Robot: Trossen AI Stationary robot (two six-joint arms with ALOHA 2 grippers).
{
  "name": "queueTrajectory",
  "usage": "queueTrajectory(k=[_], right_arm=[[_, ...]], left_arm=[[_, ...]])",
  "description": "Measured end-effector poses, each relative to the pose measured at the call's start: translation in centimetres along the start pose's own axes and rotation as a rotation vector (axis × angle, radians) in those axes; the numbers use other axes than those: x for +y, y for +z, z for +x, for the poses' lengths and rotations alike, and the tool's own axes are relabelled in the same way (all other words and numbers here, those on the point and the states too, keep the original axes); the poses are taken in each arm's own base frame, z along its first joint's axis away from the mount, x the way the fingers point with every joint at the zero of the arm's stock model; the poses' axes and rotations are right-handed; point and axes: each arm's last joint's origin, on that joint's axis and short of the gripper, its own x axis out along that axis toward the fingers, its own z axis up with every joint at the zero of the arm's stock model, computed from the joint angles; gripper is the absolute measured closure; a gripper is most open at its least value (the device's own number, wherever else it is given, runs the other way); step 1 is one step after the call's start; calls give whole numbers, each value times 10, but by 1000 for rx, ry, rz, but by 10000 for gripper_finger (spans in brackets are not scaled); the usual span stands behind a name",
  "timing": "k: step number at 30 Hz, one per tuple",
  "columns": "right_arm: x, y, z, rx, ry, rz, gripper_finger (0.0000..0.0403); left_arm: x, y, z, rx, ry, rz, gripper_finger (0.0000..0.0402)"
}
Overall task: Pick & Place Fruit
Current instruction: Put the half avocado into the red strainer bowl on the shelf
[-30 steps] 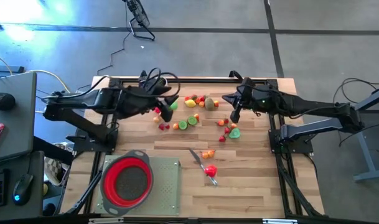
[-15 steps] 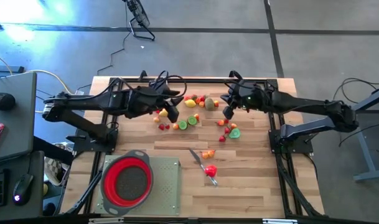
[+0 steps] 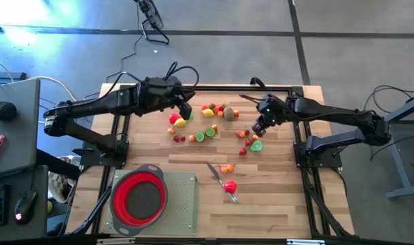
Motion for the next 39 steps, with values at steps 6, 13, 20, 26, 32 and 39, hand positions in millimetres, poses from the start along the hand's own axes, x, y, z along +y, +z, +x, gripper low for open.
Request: queueTrajectory(k=[6, 13, 20, 26, 32, 39], right_arm=[[-2, -11, -1, 143, 28, 79, 396], [8, -21, 8, 273, 65, -115, 305], [30, -30, 25, 356, 100, -426, 168], [48, -34, 46, 373, 86, -626, 92], [54, -38, 71, 460, 73, -705, 86], [53, -43, 93, 542, 42, -714, 93]], left_arm=[[2, 1, 1, 8, -20, -3, 378], [1, 0, 1, 9, -24, 26, 378], [3, -1, -2, 24, -20, 34, 378], [6, -6, -5, 84, -3, 50, 378], [7, -10, -6, 120, 8, 52, 378], [8, -12, -6, 145, 16, 62, 378]])
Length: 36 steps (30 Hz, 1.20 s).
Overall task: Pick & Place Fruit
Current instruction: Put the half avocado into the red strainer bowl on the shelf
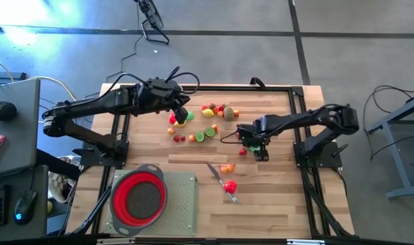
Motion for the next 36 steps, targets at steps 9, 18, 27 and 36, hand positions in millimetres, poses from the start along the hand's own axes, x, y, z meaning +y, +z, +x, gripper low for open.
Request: queueTrajectory(k=[9, 18, 27, 36], right_arm=[[1, -7, 22, 4, 19, 17, 94], [1, -2, 23, -60, 16, 19, 96], [1, -1, 23, -69, 24, 19, 177], [1, -2, 23, -65, 23, 19, 292]], left_arm=[[1, -2, 0, 21, 6, 8, 378], [1, -2, 0, 19, 6, 7, 378], [1, -2, 0, 24, 7, 0, 378], [1, -2, 0, 24, 7, -2, 378]])
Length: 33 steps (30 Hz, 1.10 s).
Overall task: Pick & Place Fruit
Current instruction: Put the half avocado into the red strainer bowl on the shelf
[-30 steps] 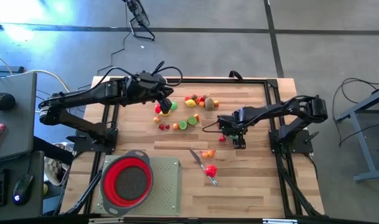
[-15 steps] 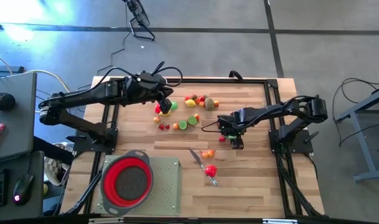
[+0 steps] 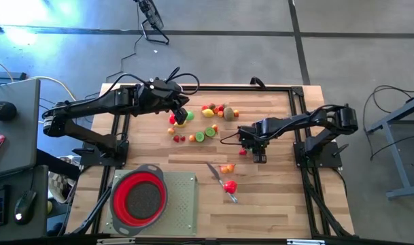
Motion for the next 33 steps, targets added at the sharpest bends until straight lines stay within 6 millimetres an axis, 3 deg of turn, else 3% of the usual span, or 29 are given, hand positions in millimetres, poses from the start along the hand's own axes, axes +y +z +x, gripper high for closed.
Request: queueTrajectory(k=[6, 20, 25, 33], right_arm=[[0, 1, -1, -7, -2, 0, 358], [1, -2, -6, -22, 35, 34, 362], [2, -6, -23, -86, 49, 75, 363], [-4, -22, -68, -305, 67, 199, 363]], left_arm=[[0, 0, 0, 0, 0, -1, 378], [0, 0, 0, -1, 0, -17, 378], [0, 2, -1, -13, -4, -28, 378], [-1, 15, -10, -60, -17, -7, 378]])
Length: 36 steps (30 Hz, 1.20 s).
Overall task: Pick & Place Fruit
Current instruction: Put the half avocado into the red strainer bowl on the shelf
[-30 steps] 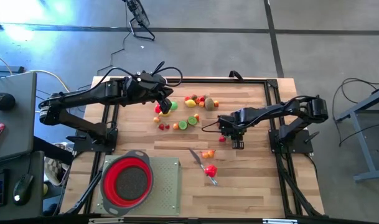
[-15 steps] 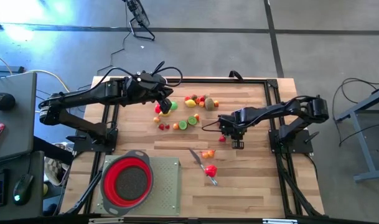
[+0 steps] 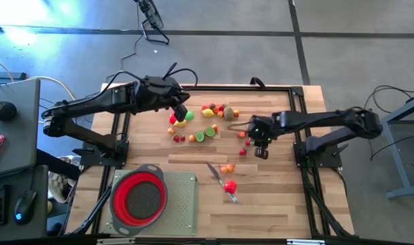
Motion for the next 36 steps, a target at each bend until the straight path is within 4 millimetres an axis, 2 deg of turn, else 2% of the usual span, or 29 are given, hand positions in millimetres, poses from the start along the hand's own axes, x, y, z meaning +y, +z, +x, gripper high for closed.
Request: queueTrajectory(k=[6, 11, 19, 31, 36], right_arm=[[-3, 8, -43, -222, 19, 102, 363], [-1, 28, -76, -439, 51, 116, 363], [4, 59, -121, -762, 34, 99, 363], [11, 87, -184, -1289, 62, -7, 363], [12, 89, -197, -1422, 59, -35, 363]], left_arm=[[-2, 22, -17, -61, -88, 84, 378], [-4, 41, -34, -130, -193, 180, 378], [6, 60, -60, -234, -193, 214, 378], [5, 70, -53, -303, -338, 199, 378], [3, 74, -53, -345, -370, 195, 378]])
